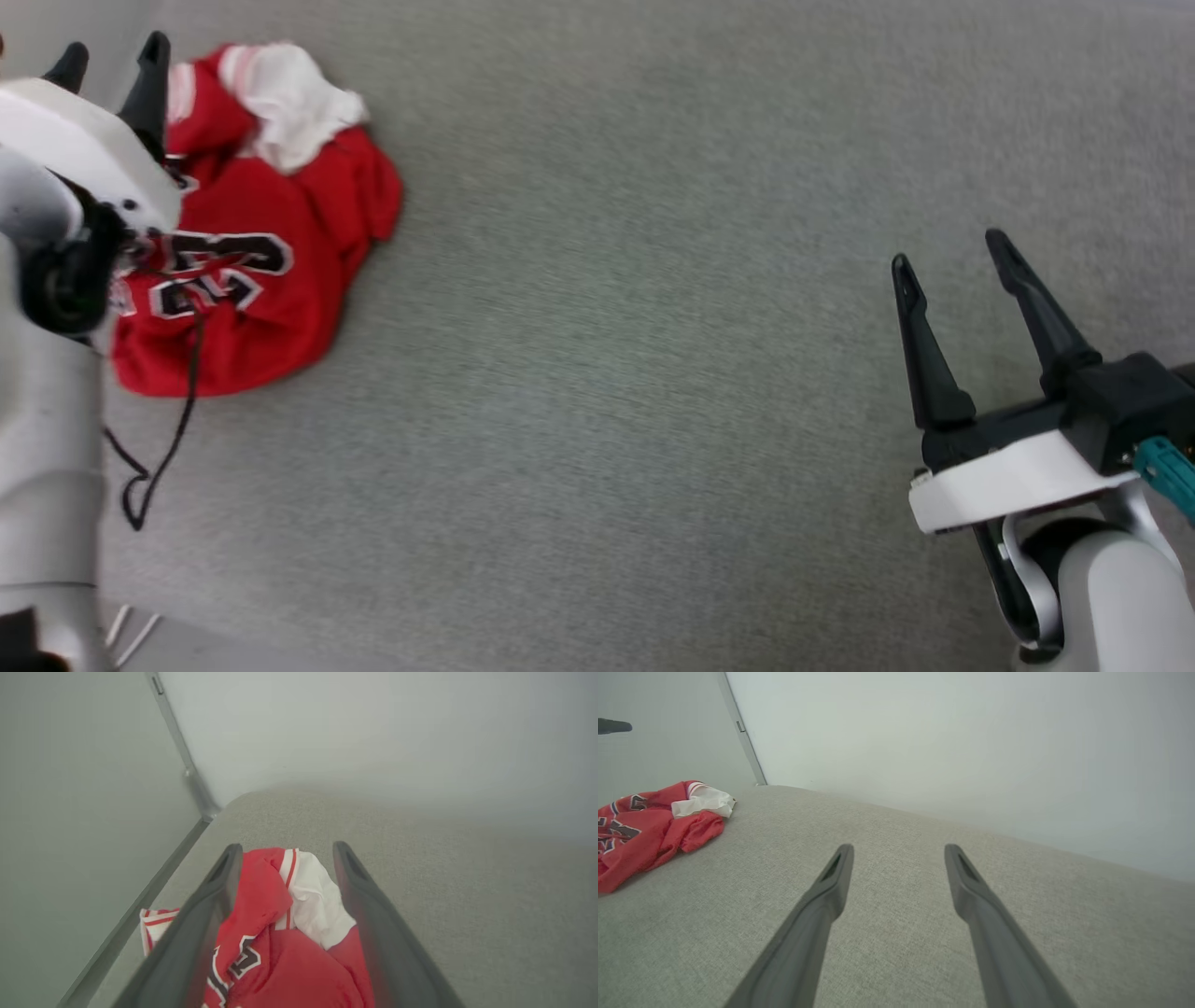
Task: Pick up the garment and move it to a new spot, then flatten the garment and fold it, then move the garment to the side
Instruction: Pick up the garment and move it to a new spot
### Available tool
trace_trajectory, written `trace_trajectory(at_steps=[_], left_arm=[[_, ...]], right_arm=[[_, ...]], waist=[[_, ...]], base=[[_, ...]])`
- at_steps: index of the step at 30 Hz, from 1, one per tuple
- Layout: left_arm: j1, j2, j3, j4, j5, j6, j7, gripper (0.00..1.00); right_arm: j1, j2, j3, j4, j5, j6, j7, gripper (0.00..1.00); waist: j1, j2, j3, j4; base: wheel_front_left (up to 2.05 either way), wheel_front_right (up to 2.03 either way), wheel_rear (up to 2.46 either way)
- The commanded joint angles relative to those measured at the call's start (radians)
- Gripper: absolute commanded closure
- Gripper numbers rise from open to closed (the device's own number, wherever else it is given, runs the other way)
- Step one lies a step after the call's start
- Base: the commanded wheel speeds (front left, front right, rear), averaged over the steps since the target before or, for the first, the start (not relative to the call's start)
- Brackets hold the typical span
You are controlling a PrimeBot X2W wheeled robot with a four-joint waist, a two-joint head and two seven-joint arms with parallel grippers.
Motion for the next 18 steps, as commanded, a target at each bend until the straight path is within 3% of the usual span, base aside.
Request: trace_trajectory(at_steps=[1, 6, 9, 13, 18], left_arm=[[-0.014, 0.027, -0.013, 0.014, -0.019, 0.0, 0.032, 0.0], [-0.01, 0.153, -0.073, 0.081, -0.131, -0.001, 0.226, 0.0], [0.006, 0.201, -0.1, 0.111, -0.202, -0.001, 0.324, 0.0], [0.018, 0.21, -0.113, 0.171, -0.282, -0.001, 0.423, 0.0], [0.061, 0.168, -0.104, 0.299, -0.343, 0.014, 0.511, 0.0]], right_arm=[[-0.024, 0.0, 0.005, 0.003, 0.0, -0.001, -0.009, 0.0], [-0.071, 0.0, 0.014, 0.025, 0.012, -0.001, -0.041, 0.0], [-0.089, 0.001, 0.014, 0.035, 0.012, -0.001, -0.051, 0.0], [-0.113, 0.001, 0.02, 0.047, 0.012, -0.001, -0.06, 0.0], [-0.138, 0.001, 0.034, 0.065, 0.019, -0.001, -0.069, 0.0]], waist=[[-0.0002, 0.0, 0.078, -0.074], [-0.0002, 0.0, 0.129, -0.129], [-0.0002, 0.0, 0.157, -0.142], [-0.0002, 0.0, 0.186, -0.148], [-0.0002, 0.0, 0.196, -0.157]], base=[[0.0, 0.0, 0.0], [0.0, 0.0, 0.0], [0.0, 0.0, 0.0], [0.0, 0.0, 0.0], [0.0, 0.0, 0.0]])
